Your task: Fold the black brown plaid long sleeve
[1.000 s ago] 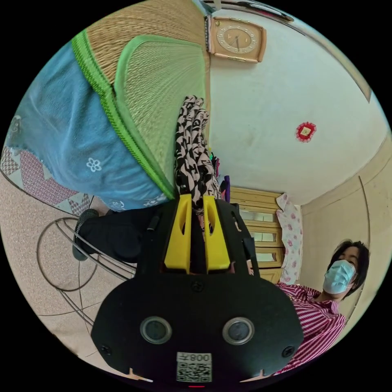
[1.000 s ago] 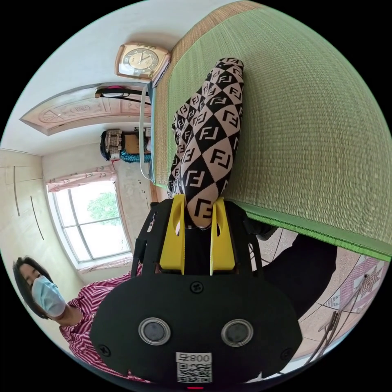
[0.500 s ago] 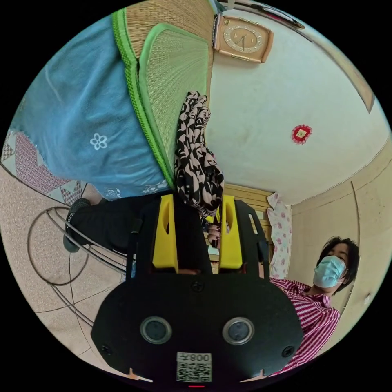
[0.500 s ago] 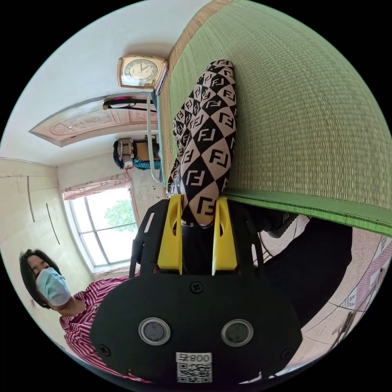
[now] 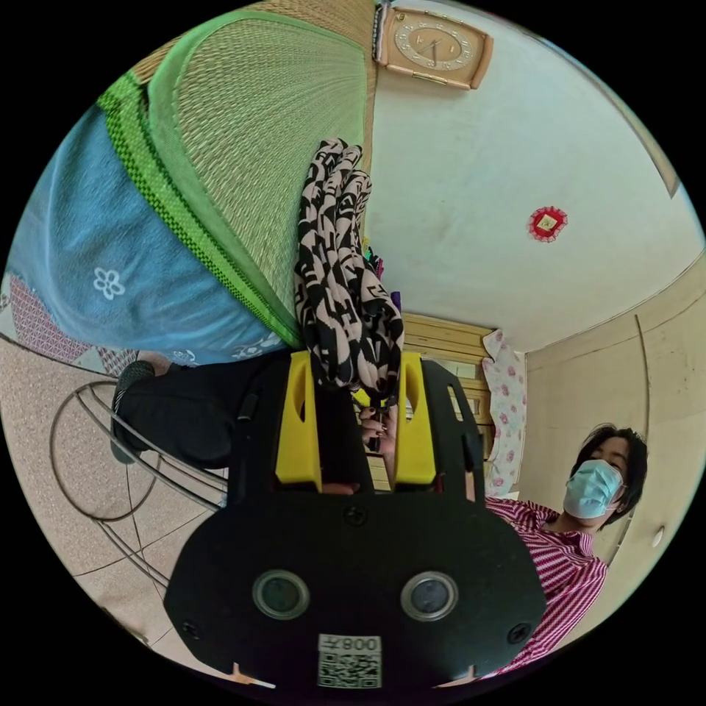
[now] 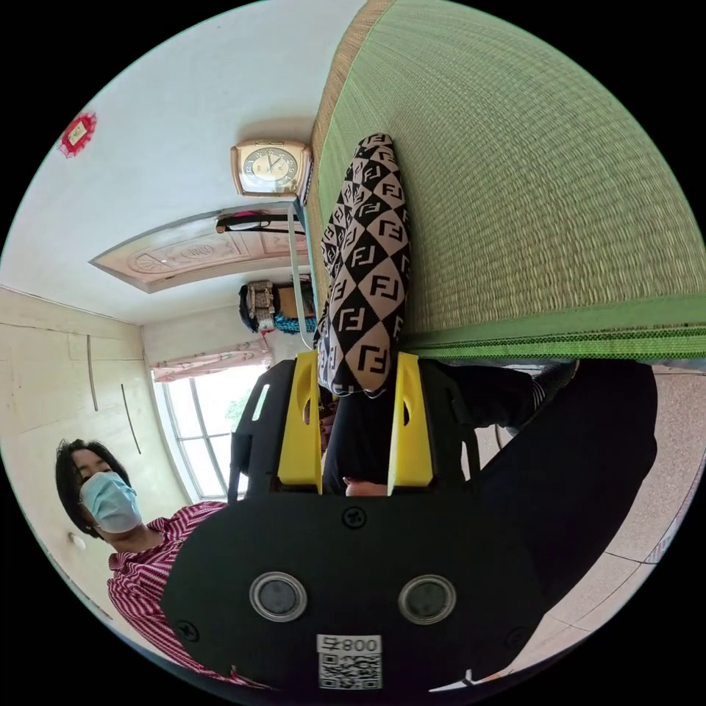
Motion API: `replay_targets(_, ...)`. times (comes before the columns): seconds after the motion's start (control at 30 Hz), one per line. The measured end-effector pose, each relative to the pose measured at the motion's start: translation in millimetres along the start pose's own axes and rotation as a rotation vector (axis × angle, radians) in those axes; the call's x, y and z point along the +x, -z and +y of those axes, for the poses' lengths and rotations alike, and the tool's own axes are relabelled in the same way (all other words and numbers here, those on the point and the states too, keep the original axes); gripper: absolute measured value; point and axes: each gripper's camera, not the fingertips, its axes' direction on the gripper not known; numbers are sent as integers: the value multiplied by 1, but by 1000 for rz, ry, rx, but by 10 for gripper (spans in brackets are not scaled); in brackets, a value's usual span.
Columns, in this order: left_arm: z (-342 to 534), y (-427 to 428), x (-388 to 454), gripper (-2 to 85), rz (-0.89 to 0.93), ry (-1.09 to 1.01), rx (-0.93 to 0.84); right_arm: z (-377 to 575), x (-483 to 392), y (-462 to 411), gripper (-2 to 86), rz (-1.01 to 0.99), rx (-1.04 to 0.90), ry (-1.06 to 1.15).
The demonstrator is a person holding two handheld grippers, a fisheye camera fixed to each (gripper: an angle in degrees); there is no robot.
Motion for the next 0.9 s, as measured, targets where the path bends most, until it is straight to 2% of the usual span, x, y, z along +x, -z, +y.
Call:
replay_targets(0.2,7,-14,-7,158,-20,-3,-19,-3,12,-2,156,-42,-14,-15)
replay_targets(0.47,20,-40,-19,121,-59,-2,-35,-7,25,-13,129,-130,-16,-50)
replay_targets(0.7,44,-65,-16,87,-145,-66,-49,-7,1,4,111,-57,-19,-11)
replay_targets(0.9,71,-93,-31,105,-136,-85,-83,-1,-13,19,107,-4,-42,18)
